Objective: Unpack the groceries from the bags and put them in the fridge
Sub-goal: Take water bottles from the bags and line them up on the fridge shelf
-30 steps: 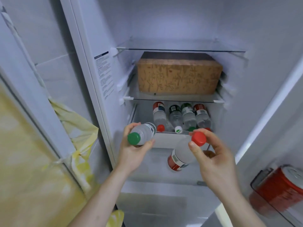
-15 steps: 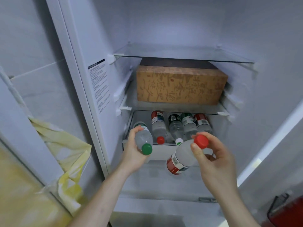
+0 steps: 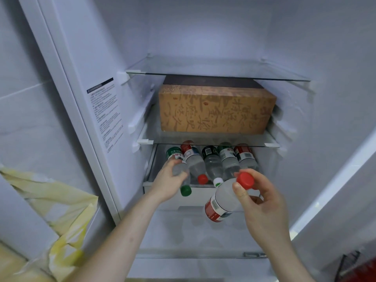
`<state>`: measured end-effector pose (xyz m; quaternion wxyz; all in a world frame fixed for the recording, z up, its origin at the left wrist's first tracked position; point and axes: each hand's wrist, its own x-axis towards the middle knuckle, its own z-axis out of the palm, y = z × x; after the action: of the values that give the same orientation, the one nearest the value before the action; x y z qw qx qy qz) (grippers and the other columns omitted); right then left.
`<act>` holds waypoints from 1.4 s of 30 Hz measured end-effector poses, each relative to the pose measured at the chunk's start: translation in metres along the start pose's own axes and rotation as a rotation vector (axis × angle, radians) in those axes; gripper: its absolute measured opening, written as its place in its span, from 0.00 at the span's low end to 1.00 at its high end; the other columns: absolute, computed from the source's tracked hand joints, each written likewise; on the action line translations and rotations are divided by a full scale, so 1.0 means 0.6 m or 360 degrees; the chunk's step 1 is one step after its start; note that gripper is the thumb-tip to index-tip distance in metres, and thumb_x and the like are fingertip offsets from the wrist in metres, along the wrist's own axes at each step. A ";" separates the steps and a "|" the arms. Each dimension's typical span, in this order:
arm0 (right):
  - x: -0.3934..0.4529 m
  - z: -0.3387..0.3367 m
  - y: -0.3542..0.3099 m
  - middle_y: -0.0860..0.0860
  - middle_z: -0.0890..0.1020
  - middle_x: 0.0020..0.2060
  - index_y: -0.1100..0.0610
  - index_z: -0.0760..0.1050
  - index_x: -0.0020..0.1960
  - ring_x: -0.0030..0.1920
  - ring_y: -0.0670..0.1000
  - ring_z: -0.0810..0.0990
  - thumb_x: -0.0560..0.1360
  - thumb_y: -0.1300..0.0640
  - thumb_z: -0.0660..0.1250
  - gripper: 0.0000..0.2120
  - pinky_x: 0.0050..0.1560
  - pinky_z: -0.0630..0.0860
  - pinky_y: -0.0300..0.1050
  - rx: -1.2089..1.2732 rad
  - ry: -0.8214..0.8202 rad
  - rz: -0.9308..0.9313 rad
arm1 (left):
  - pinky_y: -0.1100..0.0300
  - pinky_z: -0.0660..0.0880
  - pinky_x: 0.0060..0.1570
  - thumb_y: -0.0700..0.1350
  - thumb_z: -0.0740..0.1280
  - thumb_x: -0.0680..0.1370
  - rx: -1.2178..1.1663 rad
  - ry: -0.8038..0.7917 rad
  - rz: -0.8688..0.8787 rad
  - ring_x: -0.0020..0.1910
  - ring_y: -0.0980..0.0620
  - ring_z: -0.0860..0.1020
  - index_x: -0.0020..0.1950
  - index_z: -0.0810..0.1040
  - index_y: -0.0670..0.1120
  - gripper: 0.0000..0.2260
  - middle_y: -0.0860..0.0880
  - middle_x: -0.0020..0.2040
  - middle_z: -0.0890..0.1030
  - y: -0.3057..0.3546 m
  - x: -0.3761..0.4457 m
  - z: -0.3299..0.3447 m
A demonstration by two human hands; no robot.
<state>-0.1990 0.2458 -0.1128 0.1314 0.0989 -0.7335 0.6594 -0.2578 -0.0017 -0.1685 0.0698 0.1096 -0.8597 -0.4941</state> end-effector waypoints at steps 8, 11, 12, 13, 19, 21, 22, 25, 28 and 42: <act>0.008 -0.001 0.006 0.37 0.85 0.48 0.40 0.81 0.53 0.47 0.39 0.81 0.76 0.58 0.75 0.13 0.45 0.76 0.40 -0.0005 0.0023 0.0028 | 0.60 0.76 0.53 0.42 0.62 0.81 0.0052 -0.0042 0.0018 0.66 0.48 0.77 0.79 0.63 0.54 0.26 0.57 0.82 0.56 0.004 0.040 -0.001; 0.010 0.000 0.007 0.36 0.85 0.48 0.40 0.81 0.53 0.49 0.39 0.81 0.76 0.59 0.75 0.14 0.46 0.76 0.40 -0.0005 0.0040 0.0014 | 0.64 0.76 0.42 0.42 0.62 0.81 0.0022 -0.0044 -0.0002 0.65 0.43 0.78 0.79 0.64 0.55 0.26 0.54 0.81 0.61 0.001 0.059 -0.001; 0.010 0.000 0.008 0.36 0.84 0.49 0.41 0.81 0.53 0.51 0.39 0.81 0.76 0.59 0.74 0.13 0.46 0.76 0.39 -0.0016 0.0052 0.0002 | 0.66 0.76 0.39 0.42 0.62 0.81 0.0028 -0.0051 -0.0011 0.66 0.41 0.77 0.79 0.64 0.55 0.26 0.51 0.80 0.63 -0.001 0.063 -0.001; 0.010 0.000 0.008 0.36 0.84 0.50 0.42 0.80 0.54 0.53 0.39 0.81 0.77 0.58 0.74 0.12 0.46 0.76 0.39 -0.0031 0.0067 -0.0011 | 0.67 0.76 0.38 0.42 0.62 0.81 0.0039 -0.0060 -0.0004 0.68 0.39 0.76 0.79 0.64 0.55 0.26 0.49 0.79 0.65 -0.003 0.066 -0.001; 0.003 -0.007 0.006 0.35 0.82 0.51 0.43 0.76 0.54 0.55 0.39 0.80 0.78 0.58 0.72 0.11 0.44 0.76 0.31 0.0035 0.0153 -0.0034 | 0.51 0.65 0.76 0.39 0.64 0.80 0.0069 0.0108 0.0154 0.80 0.50 0.61 0.76 0.71 0.55 0.25 0.54 0.81 0.63 0.000 0.033 -0.003; -0.002 -0.010 0.003 0.37 0.83 0.50 0.43 0.75 0.54 0.54 0.39 0.80 0.79 0.58 0.71 0.11 0.44 0.76 0.28 0.0073 0.0222 -0.0050 | 0.57 0.67 0.72 0.40 0.67 0.79 0.0047 0.0269 0.0255 0.73 0.55 0.69 0.68 0.77 0.55 0.19 0.56 0.73 0.73 0.017 -0.005 -0.002; -0.004 -0.011 0.002 0.39 0.83 0.50 0.42 0.75 0.54 0.53 0.40 0.80 0.79 0.58 0.70 0.11 0.44 0.76 0.28 0.0095 0.0271 -0.0062 | 0.61 0.70 0.64 0.40 0.68 0.78 -0.0002 0.0337 0.0259 0.65 0.58 0.75 0.62 0.80 0.54 0.14 0.57 0.65 0.79 0.027 -0.029 -0.003; -0.012 -0.010 -0.003 0.42 0.82 0.50 0.39 0.75 0.52 0.53 0.46 0.82 0.79 0.55 0.71 0.11 0.46 0.78 0.32 0.0185 0.0399 -0.0114 | 0.56 0.78 0.46 0.45 0.69 0.78 -0.0191 0.0252 0.0107 0.45 0.53 0.83 0.44 0.82 0.50 0.04 0.52 0.42 0.85 0.060 -0.090 -0.014; -0.026 0.002 -0.008 0.41 0.82 0.52 0.35 0.74 0.52 0.52 0.48 0.81 0.76 0.51 0.70 0.11 0.47 0.81 0.41 0.0292 0.0440 -0.0179 | 0.50 0.77 0.42 0.59 0.63 0.81 -0.0360 -0.0395 -0.0213 0.46 0.41 0.85 0.46 0.84 0.42 0.22 0.45 0.41 0.87 0.088 -0.129 -0.022; -0.068 0.092 0.037 0.45 0.80 0.60 0.55 0.78 0.49 0.66 0.48 0.77 0.77 0.70 0.70 0.10 0.56 0.80 0.41 0.0182 -0.0339 -0.0285 | 0.48 0.82 0.51 0.47 0.75 0.73 -0.1344 -0.0142 -0.0405 0.53 0.41 0.85 0.68 0.74 0.44 0.25 0.40 0.57 0.85 0.077 -0.113 -0.021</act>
<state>-0.1708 0.1920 -0.1524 0.1052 0.2407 -0.6928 0.6716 -0.1953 0.0278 -0.1230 0.0099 0.1549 -0.5643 -0.8108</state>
